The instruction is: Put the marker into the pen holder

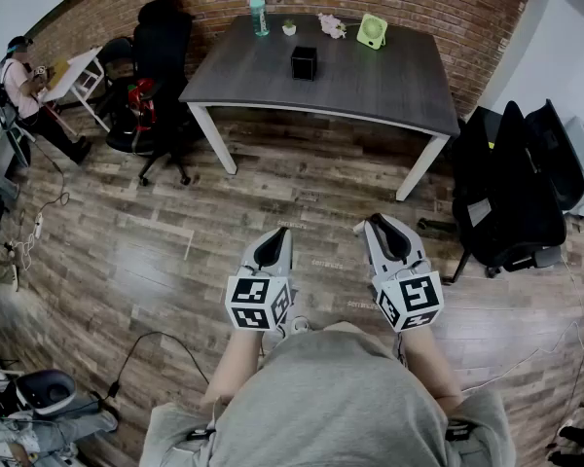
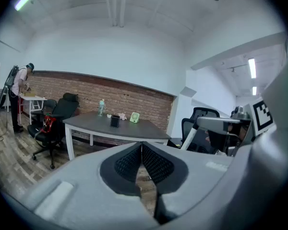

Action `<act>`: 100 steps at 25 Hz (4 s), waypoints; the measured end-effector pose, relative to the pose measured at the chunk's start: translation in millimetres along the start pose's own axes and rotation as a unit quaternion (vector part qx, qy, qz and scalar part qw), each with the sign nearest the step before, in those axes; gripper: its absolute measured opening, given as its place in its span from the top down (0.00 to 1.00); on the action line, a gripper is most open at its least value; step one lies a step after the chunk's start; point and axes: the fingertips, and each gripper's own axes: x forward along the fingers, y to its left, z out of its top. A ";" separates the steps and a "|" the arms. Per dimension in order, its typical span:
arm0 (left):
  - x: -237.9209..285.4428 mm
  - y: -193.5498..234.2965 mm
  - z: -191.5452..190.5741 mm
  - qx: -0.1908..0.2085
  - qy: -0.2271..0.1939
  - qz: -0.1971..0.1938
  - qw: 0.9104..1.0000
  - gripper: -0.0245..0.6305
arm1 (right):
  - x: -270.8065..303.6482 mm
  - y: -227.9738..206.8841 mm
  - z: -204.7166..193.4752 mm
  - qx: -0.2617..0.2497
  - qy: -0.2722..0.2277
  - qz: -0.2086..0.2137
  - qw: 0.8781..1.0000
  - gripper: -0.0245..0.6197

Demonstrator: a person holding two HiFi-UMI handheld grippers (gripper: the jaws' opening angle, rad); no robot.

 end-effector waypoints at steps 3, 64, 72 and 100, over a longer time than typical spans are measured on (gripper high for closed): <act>-4.7 -5.4 -1.4 0.000 -0.003 0.001 1.000 0.93 | -6.1 5.7 -1.4 0.004 -0.002 0.008 1.000 0.86; 191.7 100.4 54.5 0.011 0.012 0.010 1.000 0.93 | 221.0 -87.0 31.2 -0.007 -0.040 0.040 0.998 0.86; 241.5 111.9 78.6 0.002 0.008 0.030 1.000 0.93 | 270.1 -125.9 44.5 -0.007 -0.043 0.060 0.997 0.86; 334.5 116.6 94.4 -0.010 0.013 0.052 0.998 0.93 | 341.0 -193.6 40.5 0.003 -0.042 0.089 0.995 0.86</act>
